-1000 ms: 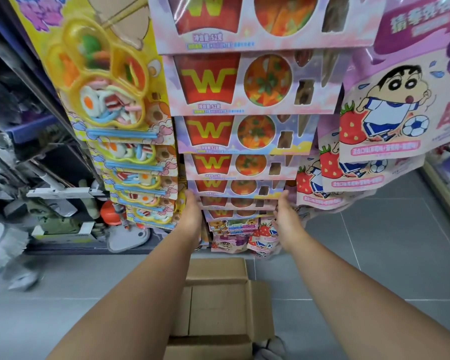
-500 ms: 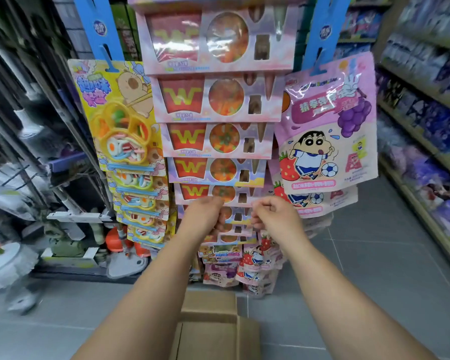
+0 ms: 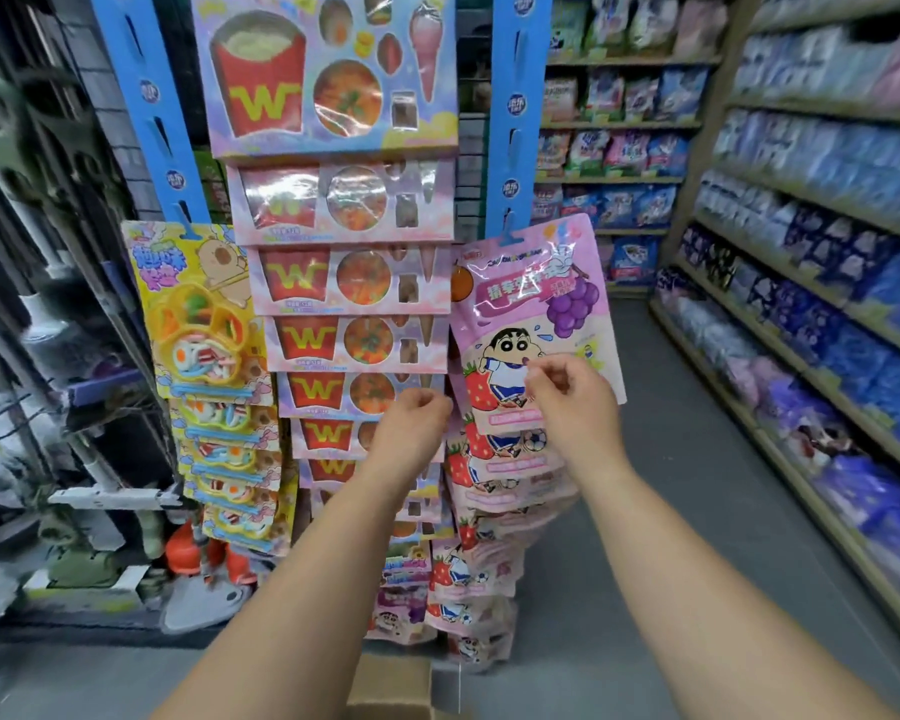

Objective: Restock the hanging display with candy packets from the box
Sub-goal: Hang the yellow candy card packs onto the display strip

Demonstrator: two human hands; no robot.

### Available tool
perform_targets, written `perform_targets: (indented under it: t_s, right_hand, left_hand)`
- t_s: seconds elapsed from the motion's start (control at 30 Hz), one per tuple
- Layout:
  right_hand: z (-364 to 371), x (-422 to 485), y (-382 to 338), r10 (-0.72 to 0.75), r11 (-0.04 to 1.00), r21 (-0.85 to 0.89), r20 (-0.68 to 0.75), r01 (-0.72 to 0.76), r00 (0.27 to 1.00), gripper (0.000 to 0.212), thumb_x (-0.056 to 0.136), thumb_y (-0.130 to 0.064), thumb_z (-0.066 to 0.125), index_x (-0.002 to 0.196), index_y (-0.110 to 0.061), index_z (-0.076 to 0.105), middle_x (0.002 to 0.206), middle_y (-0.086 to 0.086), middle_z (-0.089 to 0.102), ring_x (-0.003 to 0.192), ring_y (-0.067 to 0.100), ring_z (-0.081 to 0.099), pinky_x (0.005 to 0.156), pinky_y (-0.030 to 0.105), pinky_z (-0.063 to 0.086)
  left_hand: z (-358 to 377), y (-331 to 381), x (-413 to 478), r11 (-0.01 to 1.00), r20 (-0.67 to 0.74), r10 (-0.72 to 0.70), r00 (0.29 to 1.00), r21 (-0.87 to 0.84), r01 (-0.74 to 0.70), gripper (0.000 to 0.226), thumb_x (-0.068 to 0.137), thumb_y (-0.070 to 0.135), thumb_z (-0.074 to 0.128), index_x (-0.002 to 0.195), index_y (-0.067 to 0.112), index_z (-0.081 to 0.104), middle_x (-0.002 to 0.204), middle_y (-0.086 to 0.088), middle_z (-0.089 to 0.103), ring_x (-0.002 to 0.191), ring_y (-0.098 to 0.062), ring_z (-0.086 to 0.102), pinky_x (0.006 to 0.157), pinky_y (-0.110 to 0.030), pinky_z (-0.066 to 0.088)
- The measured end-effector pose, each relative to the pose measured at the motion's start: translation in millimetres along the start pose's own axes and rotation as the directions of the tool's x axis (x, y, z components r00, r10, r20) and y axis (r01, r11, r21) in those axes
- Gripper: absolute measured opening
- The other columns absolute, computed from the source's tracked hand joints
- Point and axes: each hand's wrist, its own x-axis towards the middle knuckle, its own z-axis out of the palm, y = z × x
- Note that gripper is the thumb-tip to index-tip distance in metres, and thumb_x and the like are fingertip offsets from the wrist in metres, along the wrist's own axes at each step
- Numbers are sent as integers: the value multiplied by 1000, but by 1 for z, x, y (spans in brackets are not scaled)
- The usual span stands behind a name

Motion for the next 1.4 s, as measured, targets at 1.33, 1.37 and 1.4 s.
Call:
perform_targets:
  t_s: [1.33, 1.37, 1.4]
  right_hand:
    - [-40, 54, 101, 176, 981, -145, 365, -131, 914, 64, 94, -27, 47, 148, -25, 11, 149, -1, 35, 130, 21, 43, 102, 43, 40]
    - [-39, 52, 104, 181, 979, -154, 368, -133, 912, 65, 94, -28, 47, 148, -26, 11, 150, -1, 34, 131, 21, 42, 104, 45, 39]
    - [-38, 51, 106, 193, 977, -161, 368, -142, 910, 65, 94, -30, 47, 147, -27, 11, 150, -2, 34, 131, 22, 42, 104, 46, 39]
  left_hand:
    - [76, -26, 31, 947, -45, -318, 947, 33, 320, 68, 95, 62, 23, 149, 22, 28, 154, -5, 34, 141, -29, 32, 110, -48, 26]
    - [73, -28, 31, 946, -27, -321, 947, 26, 322, 68, 95, 62, 23, 149, 22, 28, 154, -5, 33, 141, -29, 31, 111, -48, 25]
    - [70, -30, 31, 947, -9, -319, 948, 22, 319, 68, 95, 62, 24, 149, 22, 28, 154, -5, 33, 141, -28, 32, 111, -48, 25]
